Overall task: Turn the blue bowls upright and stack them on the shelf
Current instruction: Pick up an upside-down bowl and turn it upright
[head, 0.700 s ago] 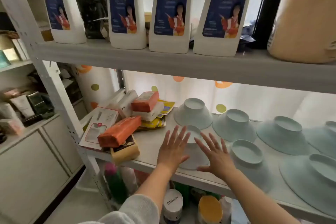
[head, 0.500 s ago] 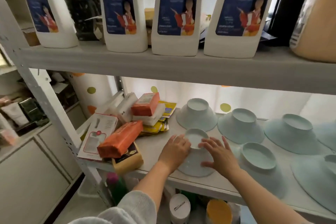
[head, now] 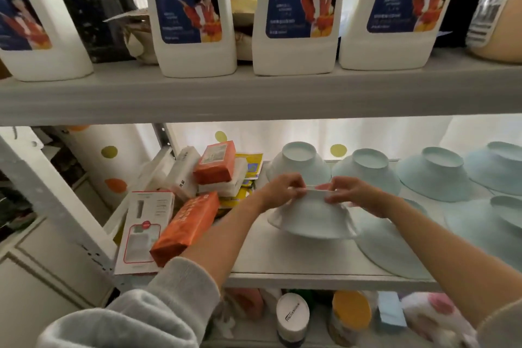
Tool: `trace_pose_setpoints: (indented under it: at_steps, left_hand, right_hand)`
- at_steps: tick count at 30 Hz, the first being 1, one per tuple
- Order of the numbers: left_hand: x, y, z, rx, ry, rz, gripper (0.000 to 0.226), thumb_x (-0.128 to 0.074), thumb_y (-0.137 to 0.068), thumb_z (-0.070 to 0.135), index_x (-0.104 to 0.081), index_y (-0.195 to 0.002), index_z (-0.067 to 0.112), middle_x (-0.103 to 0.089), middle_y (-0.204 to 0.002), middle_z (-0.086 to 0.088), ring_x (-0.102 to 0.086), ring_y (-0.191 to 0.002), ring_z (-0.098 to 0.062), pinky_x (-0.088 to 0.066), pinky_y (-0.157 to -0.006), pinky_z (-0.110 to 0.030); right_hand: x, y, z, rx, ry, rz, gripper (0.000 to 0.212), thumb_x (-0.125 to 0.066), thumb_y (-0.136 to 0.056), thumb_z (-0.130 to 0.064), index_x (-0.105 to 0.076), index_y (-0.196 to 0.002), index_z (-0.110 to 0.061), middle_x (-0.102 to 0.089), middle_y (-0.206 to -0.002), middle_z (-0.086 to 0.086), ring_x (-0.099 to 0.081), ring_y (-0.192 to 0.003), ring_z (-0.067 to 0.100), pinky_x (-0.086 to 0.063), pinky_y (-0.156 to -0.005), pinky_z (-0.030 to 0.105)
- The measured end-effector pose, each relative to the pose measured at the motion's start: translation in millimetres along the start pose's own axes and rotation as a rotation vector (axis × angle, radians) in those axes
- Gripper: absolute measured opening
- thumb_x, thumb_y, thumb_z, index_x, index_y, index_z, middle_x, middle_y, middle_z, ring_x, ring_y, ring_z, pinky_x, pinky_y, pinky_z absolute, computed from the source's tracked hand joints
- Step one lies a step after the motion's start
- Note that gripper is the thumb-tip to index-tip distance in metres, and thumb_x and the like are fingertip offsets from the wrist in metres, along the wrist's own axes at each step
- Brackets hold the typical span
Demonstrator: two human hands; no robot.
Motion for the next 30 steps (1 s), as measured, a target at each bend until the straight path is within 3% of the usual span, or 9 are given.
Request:
trace_pose_setpoints:
  at_steps: [3,6,8,10,12,15,17,21,30]
  left_hand:
    - [19,-7,14,0.255,0.190,-0.294,0.017,-0.044,-0.099,0.019,-0.051,-0.085,0.016,-0.049,-0.082,-0.002,-0.051,-0.077,-0.013,-0.047,-0.054,-0.029]
    - [17,-4,-3,0.460,0.370,-0.604,0.023,-0.042,-0.097,0.021,-0.057,-0.107,0.006,-0.058,-0.091,-0.006,-0.058,-0.082,-0.018,-0.048,-0.085,-0.040]
    - [9,7,-19,0.495,0.481,-0.669,0.030,-0.044,-0.089,0.017,-0.056,-0.114,0.004,-0.070,-0.091,-0.002,-0.067,-0.082,-0.017,-0.050,-0.090,-0.034]
    - [1,22,-32,0.519,0.612,-0.676,0.025,-0.050,-0.081,0.017,-0.061,-0.102,0.010,-0.075,-0.082,0.003,-0.071,-0.075,-0.011,-0.057,-0.072,-0.025]
    - [-7,36,-44,0.588,0.751,-0.640,0.027,-0.058,-0.080,0.032,-0.066,-0.100,0.015,-0.076,-0.085,0.002,-0.072,-0.079,-0.013,-0.056,-0.072,-0.027]
    - [-13,35,-63,0.732,0.911,-0.523,0.072,-0.018,-0.087,0.072,-0.062,-0.109,0.019,-0.074,-0.097,0.000,-0.064,-0.097,-0.018,-0.048,-0.089,-0.031]
    - [-16,27,-74,0.819,0.966,-0.440,0.090,-0.005,-0.081,0.080,-0.061,-0.115,0.018,-0.070,-0.103,-0.003,-0.059,-0.103,-0.023,-0.040,-0.099,-0.034]
    - [-11,12,-84,0.871,0.977,-0.322,0.105,-0.001,-0.070,0.088,-0.055,-0.130,0.021,-0.064,-0.117,-0.009,-0.057,-0.107,-0.031,-0.039,-0.097,-0.048]
    - [-2,5,-76,0.935,0.881,-0.184,0.107,-0.006,-0.067,0.091,-0.052,-0.134,0.021,-0.052,-0.140,-0.011,-0.048,-0.128,-0.033,-0.040,-0.101,-0.051]
  right_hand:
    - [13,1,-26,-0.209,-0.071,-0.132,0.023,-0.072,-0.078,-0.027,-0.057,-0.078,-0.009,-0.055,-0.073,0.004,-0.053,-0.063,0.015,-0.043,-0.052,0.028]
    - [5,11,-34,-0.396,-0.017,-0.215,0.015,-0.059,-0.088,-0.010,-0.062,-0.076,-0.002,-0.063,-0.067,0.008,-0.061,-0.053,0.017,-0.047,-0.057,0.029]
    - [-3,19,-24,-0.511,-0.071,-0.235,0.003,-0.059,-0.078,-0.004,-0.061,-0.077,-0.003,-0.065,-0.060,0.008,-0.063,-0.050,0.018,-0.046,-0.061,0.031]
    - [-9,27,-5,-0.605,-0.162,-0.232,0.013,-0.061,-0.077,-0.014,-0.060,-0.082,-0.002,-0.068,-0.058,0.007,-0.065,-0.049,0.018,-0.046,-0.063,0.032]
    - [-15,31,13,-0.628,-0.343,-0.264,0.032,-0.065,-0.077,-0.028,-0.061,-0.095,-0.001,-0.071,-0.075,0.011,-0.069,-0.064,0.023,-0.053,-0.064,0.033]
    - [-18,28,32,-0.646,-0.556,-0.260,0.086,-0.028,-0.081,-0.076,-0.062,-0.111,-0.004,-0.069,-0.100,0.015,-0.067,-0.089,0.029,-0.055,-0.079,0.036]
    - [-18,25,34,-0.662,-0.540,-0.243,0.102,-0.014,-0.073,-0.084,-0.063,-0.113,-0.005,-0.068,-0.106,0.015,-0.064,-0.098,0.032,-0.051,-0.088,0.038]
    - [-14,14,39,-0.660,-0.519,-0.177,0.103,-0.012,-0.073,-0.086,-0.059,-0.123,-0.009,-0.066,-0.114,0.019,-0.059,-0.108,0.037,-0.047,-0.094,0.047]
    - [-4,2,29,-0.637,-0.391,-0.060,0.087,-0.019,-0.080,-0.078,-0.055,-0.112,-0.006,-0.059,-0.099,0.013,-0.066,-0.080,0.031,-0.054,-0.073,0.048]
Point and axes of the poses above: each hand's wrist, its own y-axis away from the middle knuckle, its own x-axis out of the back of the hand, z = x × y, the point moved 1 cm from there along -y, towards the middle knuckle
